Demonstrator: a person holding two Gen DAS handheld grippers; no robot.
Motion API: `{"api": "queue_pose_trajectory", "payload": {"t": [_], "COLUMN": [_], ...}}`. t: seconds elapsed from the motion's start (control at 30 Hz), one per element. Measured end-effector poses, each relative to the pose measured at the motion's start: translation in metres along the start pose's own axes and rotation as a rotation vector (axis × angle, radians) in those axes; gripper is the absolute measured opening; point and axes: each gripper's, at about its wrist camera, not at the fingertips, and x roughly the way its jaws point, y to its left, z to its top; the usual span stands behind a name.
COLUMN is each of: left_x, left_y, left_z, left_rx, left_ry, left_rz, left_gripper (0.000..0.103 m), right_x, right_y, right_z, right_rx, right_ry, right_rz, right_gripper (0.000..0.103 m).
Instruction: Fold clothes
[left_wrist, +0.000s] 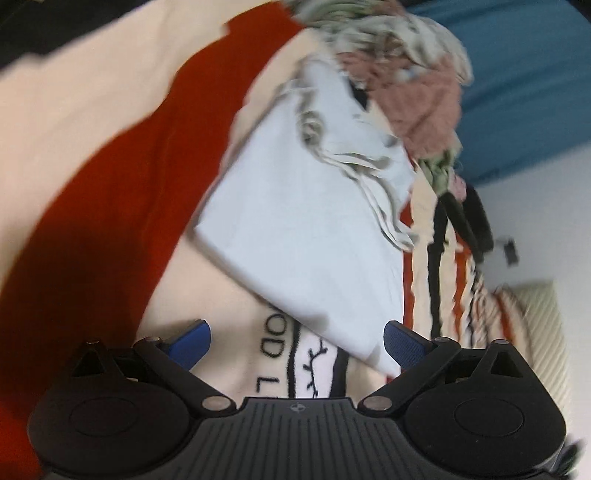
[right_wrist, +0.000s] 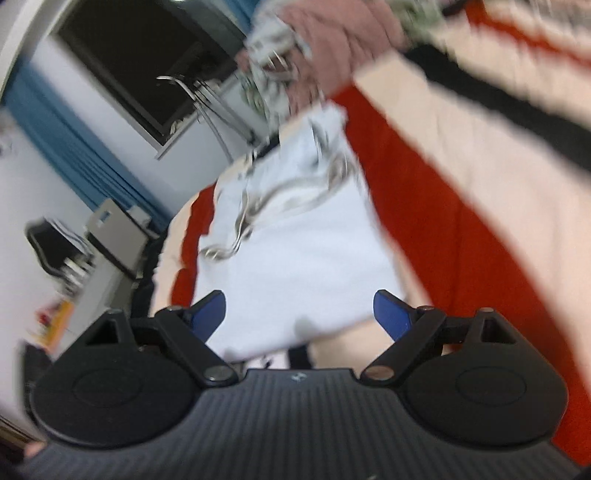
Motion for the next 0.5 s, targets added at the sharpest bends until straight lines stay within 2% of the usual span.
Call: {"api": "queue_pose_trajectory", "payload": {"t": [0.07,0.1,0.2,0.23,0.27,0.3,0.33,0.37,0.4,0.43,0.47,0.5], "left_x": [0.003,0.004,0.01,0.011,0.012,0.013,0.015,0.016,0.018,0.02,0.023,0.025], "left_y": [0.009,0.012,0.015,0.016,0.017,0.017,0.018,0.019,0.02,0.02,0.019,0.019], "left_z": [0.005,0.006,0.014,0.016,0.018,0.02,0.022,0.024,0.025,0.025,0.025,0.025], "left_rx": [-0.063,-0.083,-0.11,-0.113,-0.116,-0.119,-0.122,-0.118,-0.112,-0.107,-0.103,-0.099], "left_ry": [-0.016,-0.028,-0.059,-0.071,-0.082,-0.093,-0.104,-0.109,-0.111,-0.115,-0.12,-0.125], "left_rz": [-0.029,-0.037,-0.049,-0.052,-0.055,-0.058,-0.06,-0.055,-0.048,-0.042,-0.037,-0.032], "left_gripper": [0.1,0.097,0.08,0.069,0.064,0.055,0.044,0.038,0.024,0.016,0.013,0.008], "right_x": [0.013,0.018,0.036,0.04,0.044,0.046,0.048,0.05,0.052,0.053,0.053,0.052], "right_y": [-0.016,-0.022,-0.04,-0.045,-0.049,-0.051,-0.054,-0.056,-0.058,-0.059,-0.059,-0.059], "right_z": [-0.005,-0.008,-0.014,-0.014,-0.012,-0.011,-0.009,-0.007,-0.006,-0.005,-0.006,-0.007], "right_rx": [0.142,0.195,0.355,0.394,0.423,0.438,0.445,0.452,0.458,0.454,0.442,0.43], "right_ry": [0.06,0.074,0.116,0.112,0.096,0.08,0.066,0.052,0.038,0.029,0.025,0.02], "right_rz": [0.077,0.097,0.158,0.17,0.177,0.172,0.159,0.145,0.132,0.112,0.086,0.06], "right_gripper": [0.089,0.089,0.088,0.089,0.086,0.076,0.074,0.067,0.058,0.051,0.035,0.024]}}
